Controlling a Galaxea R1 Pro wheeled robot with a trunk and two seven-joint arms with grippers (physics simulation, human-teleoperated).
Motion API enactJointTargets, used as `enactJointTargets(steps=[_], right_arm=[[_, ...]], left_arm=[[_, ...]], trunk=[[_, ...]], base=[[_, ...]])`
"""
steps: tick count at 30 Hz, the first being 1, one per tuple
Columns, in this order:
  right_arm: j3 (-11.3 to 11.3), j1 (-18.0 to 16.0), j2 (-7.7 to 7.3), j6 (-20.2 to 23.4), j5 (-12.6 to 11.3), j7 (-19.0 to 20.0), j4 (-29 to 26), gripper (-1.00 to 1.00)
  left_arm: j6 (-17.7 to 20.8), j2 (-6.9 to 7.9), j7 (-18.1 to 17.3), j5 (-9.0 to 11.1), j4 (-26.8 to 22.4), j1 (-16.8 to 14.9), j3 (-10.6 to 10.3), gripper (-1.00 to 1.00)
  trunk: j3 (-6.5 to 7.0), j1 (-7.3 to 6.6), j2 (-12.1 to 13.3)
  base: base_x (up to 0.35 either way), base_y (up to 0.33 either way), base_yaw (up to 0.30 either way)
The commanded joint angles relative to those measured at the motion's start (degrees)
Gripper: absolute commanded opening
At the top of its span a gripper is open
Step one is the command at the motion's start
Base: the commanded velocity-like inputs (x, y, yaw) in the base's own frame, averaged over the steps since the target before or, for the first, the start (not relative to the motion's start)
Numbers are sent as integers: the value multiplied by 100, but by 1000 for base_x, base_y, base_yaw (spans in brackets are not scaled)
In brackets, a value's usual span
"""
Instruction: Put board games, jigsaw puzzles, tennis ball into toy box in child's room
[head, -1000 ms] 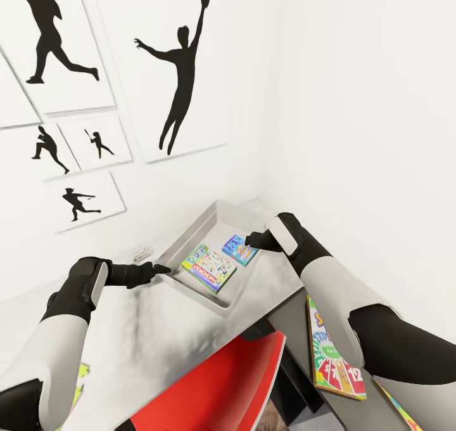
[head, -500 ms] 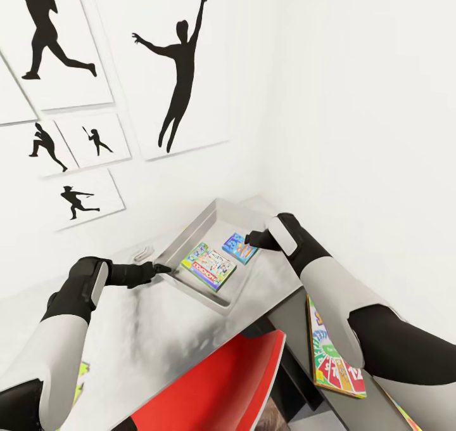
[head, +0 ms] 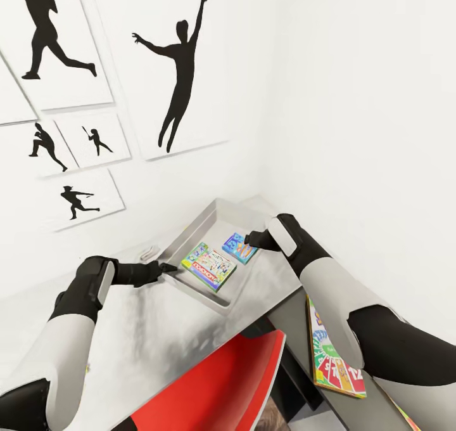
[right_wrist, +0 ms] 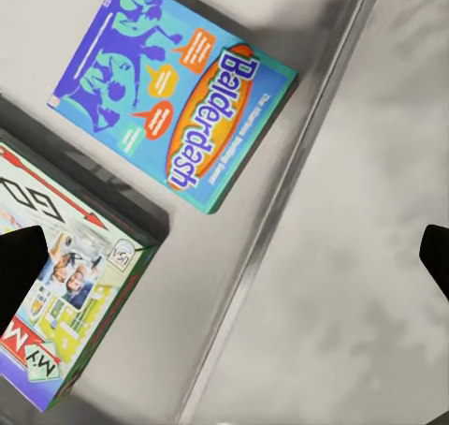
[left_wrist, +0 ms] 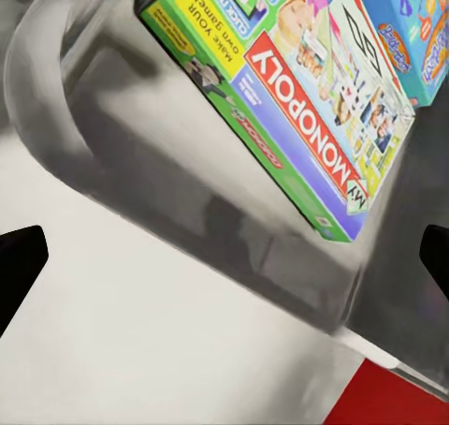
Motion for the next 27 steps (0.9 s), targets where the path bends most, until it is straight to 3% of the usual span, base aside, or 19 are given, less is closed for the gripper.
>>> enactJointTargets(steps=[1, 10, 16, 27], right_arm=[[27, -5, -4, 10, -60, -54, -4, 100], [31, -4, -5, -17, -56, -54, -2, 100], [34, -3, -5, -299, -37, -54, 70, 100], [60, -4, -7, -902, 30, 120, 718, 100]], left_arm=[[29, -14, -44, -44, -4, -6, 16, 100], [29, -24, -44, -44, -5, -7, 16, 100], [29, -28, -44, -49, -5, -7, 16, 100], [29, -31, -44, -53, -5, -7, 16, 100]], trunk=[[-11, 3, -11], [-11, 3, -11], [-12, 3, -11], [-35, 3, -11]], base=[[0, 0, 0], [0, 0, 0], [0, 0, 0], [0, 0, 0]])
